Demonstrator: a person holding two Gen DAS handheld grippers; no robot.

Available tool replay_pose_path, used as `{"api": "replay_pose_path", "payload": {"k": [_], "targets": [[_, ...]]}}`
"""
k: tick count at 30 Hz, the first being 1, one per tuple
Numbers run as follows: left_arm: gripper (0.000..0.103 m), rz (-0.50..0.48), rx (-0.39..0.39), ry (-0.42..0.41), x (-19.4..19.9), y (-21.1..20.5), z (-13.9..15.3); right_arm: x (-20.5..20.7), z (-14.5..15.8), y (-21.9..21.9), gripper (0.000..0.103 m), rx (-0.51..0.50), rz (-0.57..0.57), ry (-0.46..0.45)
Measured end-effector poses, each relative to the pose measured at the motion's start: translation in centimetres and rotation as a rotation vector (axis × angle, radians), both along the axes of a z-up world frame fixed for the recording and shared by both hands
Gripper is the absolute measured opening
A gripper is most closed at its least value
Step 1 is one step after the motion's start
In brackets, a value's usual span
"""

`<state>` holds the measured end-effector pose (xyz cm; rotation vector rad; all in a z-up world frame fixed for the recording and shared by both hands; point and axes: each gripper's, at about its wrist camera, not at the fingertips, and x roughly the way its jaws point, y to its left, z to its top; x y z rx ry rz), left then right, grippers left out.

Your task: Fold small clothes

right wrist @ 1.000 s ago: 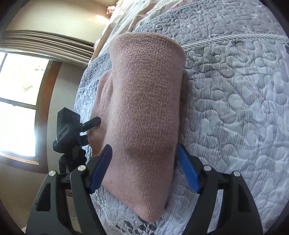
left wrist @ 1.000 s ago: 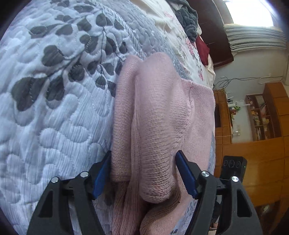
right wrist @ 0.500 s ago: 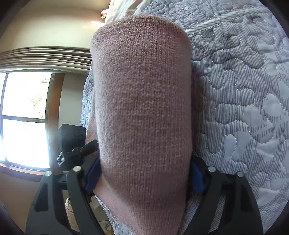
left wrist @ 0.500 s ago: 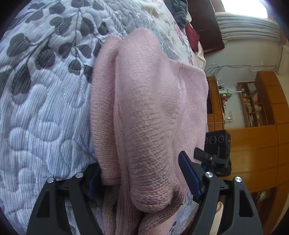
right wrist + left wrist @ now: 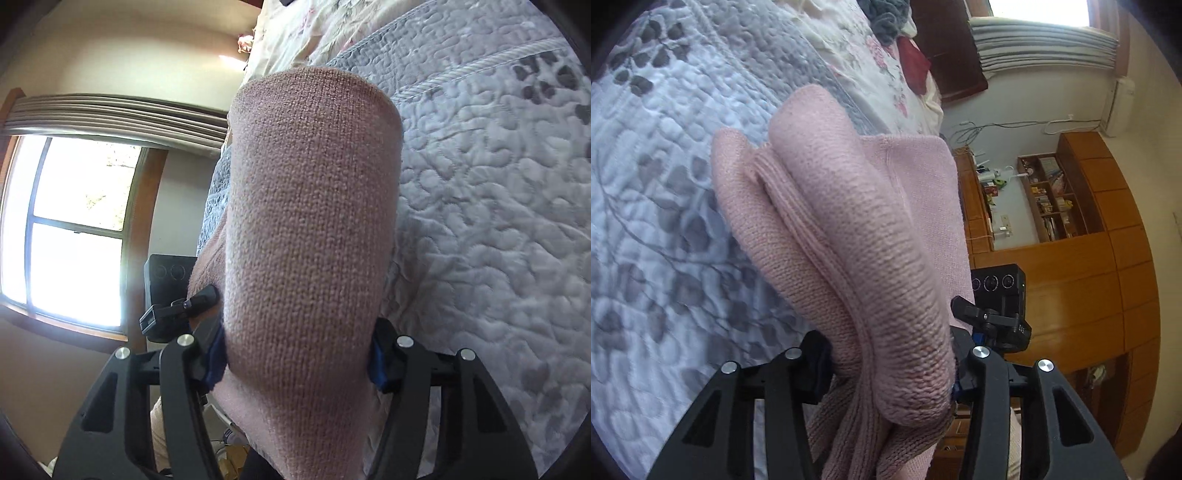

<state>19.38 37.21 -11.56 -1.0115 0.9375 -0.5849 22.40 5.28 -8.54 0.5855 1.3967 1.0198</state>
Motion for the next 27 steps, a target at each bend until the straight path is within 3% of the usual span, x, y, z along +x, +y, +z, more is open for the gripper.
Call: {"api": "replay_pose_path", "payload": {"k": [3,7,13,15,20,23,27], "targets": [[0.047,-0.037,0.010,-0.014,0.2,-4.7,0.4,-1.3,0.8,-4.9,0.059,-0.019,-0.015,-0.010],[0.047,-0.052,0.020,0.012,0.1,-9.1,-1.5,-2.4,-0.8,-10.1,0.059,-0.058,-0.068,0.023],[0.050,-0.020,0.097,0.078,-1.8,-10.7,-6.9,-4.0,-5.9,-13.1,0.064,-0.114,-0.121,0.068],[0.052,0.004,0.072,0.092,-2.8,-10.1,-8.5,-4.8,-6.6,-12.7,0.068,-0.110,-0.133,0.049],[0.055,0.014,0.110,0.136,-3.1,-10.2,-7.9,-5.7,-6.1,-10.9,0.077,-0.152,-0.154,0.016],[0.058,0.025,0.186,0.164,-3.5,-10.8,-6.0,-6.0,-4.5,-9.7,0.079,-0.198,-0.146,-0.020],[0.060,0.048,0.261,0.163,-6.3,-10.7,-4.1,-8.6,-3.3,-11.4,0.081,-0.226,-0.124,-0.047]]}}
